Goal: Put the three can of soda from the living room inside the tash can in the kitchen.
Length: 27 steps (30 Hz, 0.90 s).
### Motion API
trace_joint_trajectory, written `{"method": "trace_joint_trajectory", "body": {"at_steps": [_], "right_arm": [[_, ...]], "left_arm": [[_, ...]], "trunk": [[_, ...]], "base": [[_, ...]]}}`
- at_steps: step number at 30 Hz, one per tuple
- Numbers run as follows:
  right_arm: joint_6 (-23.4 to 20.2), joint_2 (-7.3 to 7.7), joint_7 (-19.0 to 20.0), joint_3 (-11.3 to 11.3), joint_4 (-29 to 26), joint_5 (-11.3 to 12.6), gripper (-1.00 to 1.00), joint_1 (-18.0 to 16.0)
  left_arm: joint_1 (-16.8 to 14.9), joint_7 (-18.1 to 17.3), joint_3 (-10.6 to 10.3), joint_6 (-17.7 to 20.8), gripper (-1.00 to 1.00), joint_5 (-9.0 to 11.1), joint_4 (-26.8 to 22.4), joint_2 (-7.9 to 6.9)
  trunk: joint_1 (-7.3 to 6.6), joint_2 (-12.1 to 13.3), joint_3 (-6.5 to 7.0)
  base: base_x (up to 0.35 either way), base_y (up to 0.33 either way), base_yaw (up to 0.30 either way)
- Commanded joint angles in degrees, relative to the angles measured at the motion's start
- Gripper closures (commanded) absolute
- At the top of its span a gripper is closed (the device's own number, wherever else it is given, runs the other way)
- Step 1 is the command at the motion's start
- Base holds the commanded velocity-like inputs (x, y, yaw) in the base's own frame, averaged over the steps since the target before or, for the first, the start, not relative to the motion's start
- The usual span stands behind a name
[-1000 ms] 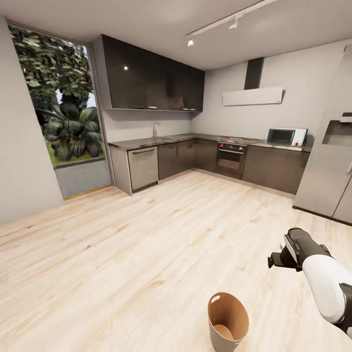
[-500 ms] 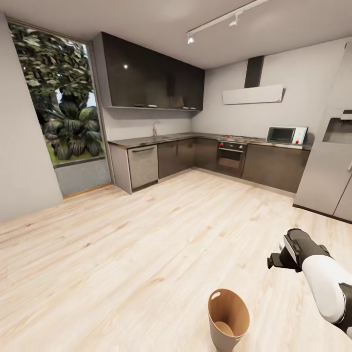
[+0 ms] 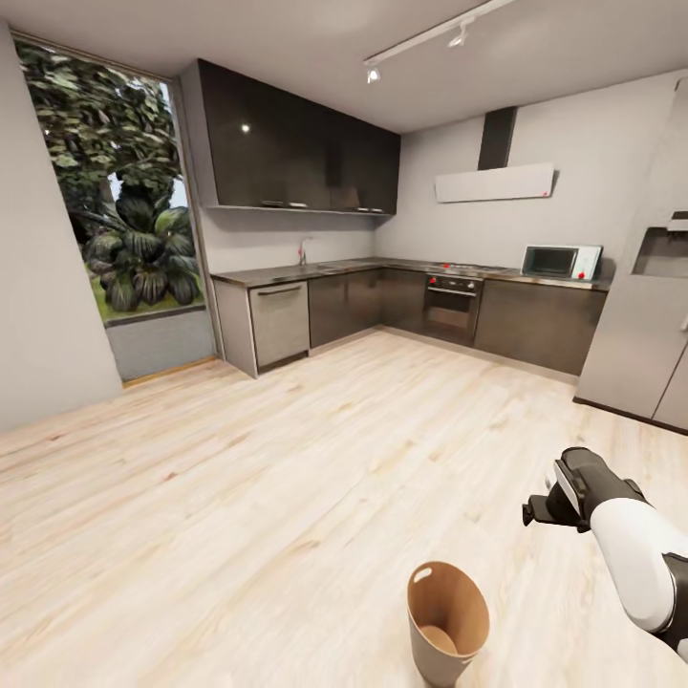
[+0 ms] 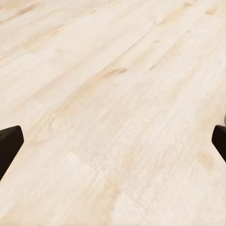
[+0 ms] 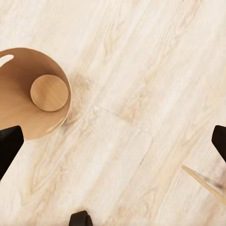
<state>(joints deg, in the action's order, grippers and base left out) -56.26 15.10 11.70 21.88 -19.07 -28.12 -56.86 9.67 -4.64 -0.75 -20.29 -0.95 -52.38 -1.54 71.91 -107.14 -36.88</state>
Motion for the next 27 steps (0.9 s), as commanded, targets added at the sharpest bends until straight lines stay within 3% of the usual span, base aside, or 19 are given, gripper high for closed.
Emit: {"method": "trace_joint_trajectory", "body": {"at_steps": [1,10,24,27], "right_arm": [[0.0,-0.01,0.0,0.0,0.0,0.0,-1.0,0.0],[0.2,-0.05,-0.2,-0.1,0.0,-0.1,-1.0,0.0],[0.2,-0.07,-0.3,-0.1,0.1,-0.2,-1.0,0.1],[0.2,-0.07,-0.3,-0.1,0.1,-0.2,-1.0,0.1]], "left_arm": [[0.0,0.0,0.0,0.0,-1.0,0.0,0.0,-0.01],[0.0,0.1,-0.1,0.0,-1.0,0.1,0.0,-0.05],[0.0,0.0,0.0,0.0,-1.0,0.2,0.0,0.02],[0.0,0.0,0.1,0.0,-1.0,0.2,0.0,0.08]], "trunk": [[0.0,0.0,0.0],[0.0,0.0,0.0],[0.0,0.0,0.0],[0.66,-1.2,-0.54]], "base": [[0.128,0.0,0.0],[0.207,0.0,0.0],[0.025,0.0,0.0],[0.002,0.0,0.0]]}}
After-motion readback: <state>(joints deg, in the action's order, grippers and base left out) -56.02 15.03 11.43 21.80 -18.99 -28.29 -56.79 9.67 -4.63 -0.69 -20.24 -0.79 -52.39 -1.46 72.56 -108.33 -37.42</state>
